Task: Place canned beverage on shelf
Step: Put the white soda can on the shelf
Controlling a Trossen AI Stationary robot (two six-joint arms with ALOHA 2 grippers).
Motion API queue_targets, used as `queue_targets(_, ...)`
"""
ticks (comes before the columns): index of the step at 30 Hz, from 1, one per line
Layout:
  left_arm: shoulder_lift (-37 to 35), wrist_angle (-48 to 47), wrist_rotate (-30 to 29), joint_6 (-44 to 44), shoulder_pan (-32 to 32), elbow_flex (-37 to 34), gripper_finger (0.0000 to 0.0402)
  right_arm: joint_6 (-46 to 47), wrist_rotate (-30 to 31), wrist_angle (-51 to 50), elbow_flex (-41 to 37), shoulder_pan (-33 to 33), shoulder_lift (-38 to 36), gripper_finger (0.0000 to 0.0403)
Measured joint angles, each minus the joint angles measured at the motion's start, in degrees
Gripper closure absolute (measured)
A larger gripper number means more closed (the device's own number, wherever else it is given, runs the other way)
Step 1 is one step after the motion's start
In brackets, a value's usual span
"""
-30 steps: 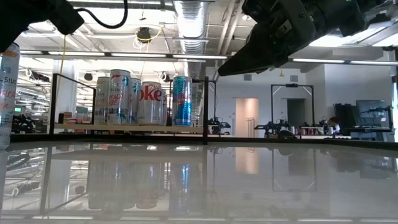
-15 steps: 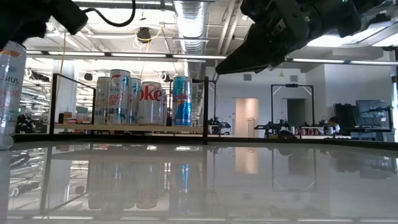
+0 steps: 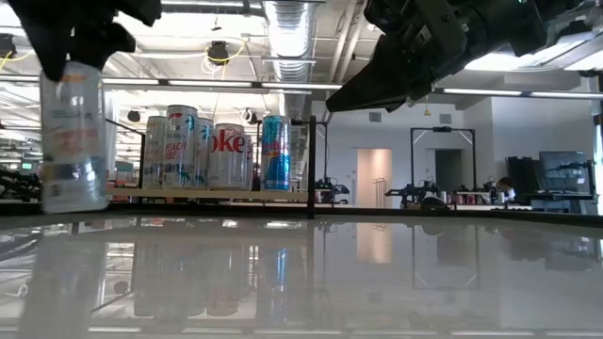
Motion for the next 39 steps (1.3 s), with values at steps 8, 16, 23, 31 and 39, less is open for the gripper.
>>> queue_targets(8,0.2,-0.6,1.5,4.6,-0.1,-0.3,0.0151,0.2,0.0,0.2,0.0,-0.4,0.0,0.0376)
queue_targets(16,0.1,1.2,1.7,5.3,-0.1,-0.3,0.0118,0.6,-0.1,0.1,0.0,-0.4,0.0,0.0376)
queue_targets(23,0.1,1.1,2.5,3.3,-0.1,-0.3,0.0115,0.6,-1.2,0.1,0.0,-0.4,0.0,0.0376)
queue_targets(31,0.1,2.5,6.1,-6.0,0.6,-0.3,0.0114,0.6,-1.4,0.1,0.0,-0.4,0.0,0.0376)
queue_targets(39,0.1,2.4,5.8,-12.8,0.9,-0.3,0.0113,1.5,-1.4,0.1,0.0,-0.4,0.0,0.0376)
